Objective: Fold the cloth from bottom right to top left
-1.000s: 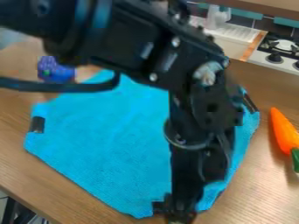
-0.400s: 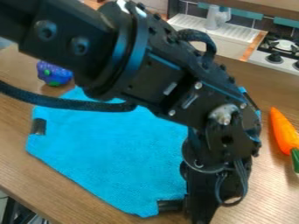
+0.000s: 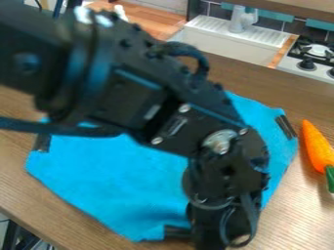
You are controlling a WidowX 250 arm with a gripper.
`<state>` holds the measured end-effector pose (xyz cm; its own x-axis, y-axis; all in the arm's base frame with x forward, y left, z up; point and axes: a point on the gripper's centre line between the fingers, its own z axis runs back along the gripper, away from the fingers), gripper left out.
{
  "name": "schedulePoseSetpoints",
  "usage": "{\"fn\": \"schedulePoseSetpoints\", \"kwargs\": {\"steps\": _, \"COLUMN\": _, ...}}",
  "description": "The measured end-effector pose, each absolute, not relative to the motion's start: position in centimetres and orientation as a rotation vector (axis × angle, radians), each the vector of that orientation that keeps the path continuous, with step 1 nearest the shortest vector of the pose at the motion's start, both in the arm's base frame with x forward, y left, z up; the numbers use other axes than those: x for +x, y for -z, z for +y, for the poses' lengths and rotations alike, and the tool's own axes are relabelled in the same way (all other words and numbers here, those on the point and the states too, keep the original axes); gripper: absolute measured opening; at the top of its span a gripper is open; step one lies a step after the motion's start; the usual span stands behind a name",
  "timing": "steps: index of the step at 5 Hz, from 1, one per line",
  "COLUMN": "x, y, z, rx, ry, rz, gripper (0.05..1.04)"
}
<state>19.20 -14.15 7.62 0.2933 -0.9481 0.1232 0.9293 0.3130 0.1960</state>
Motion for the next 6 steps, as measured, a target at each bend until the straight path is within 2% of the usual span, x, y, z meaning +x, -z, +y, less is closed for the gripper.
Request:
{"fn": "schedulePoseSetpoints", "kwargs": {"steps": 1, "x": 17.5, "y": -8.3, "z": -14.3, "rx": 0.051, "ry": 1.280, "rz": -0.209, "gripper": 0.049}}
{"fn": "schedulePoseSetpoints", "kwargs": {"steps": 2, "x": 18.3, "y": -10.0, "z": -13.2, "rx": -0.010, "ry": 1.229, "rz": -0.183, "gripper": 0.049}}
{"fn": "schedulePoseSetpoints", "kwargs": {"steps": 3, "x": 21.8, "y": -11.1, "z": -9.9, "rx": -0.117, "ry": 1.086, "rz": -0.116, "gripper": 0.049}}
{"fn": "schedulePoseSetpoints", "kwargs": {"steps": 4, "x": 24.5, "y": -11.5, "z": -7.6, "rx": -0.161, "ry": 1.012, "rz": -0.036, "gripper": 0.049}}
{"fn": "schedulePoseSetpoints", "kwargs": {"steps": 6, "x": 29.2, "y": -11.9, "z": -5.0, "rx": -0.098, "ry": 1.005, "rz": -0.015, "gripper": 0.049}}
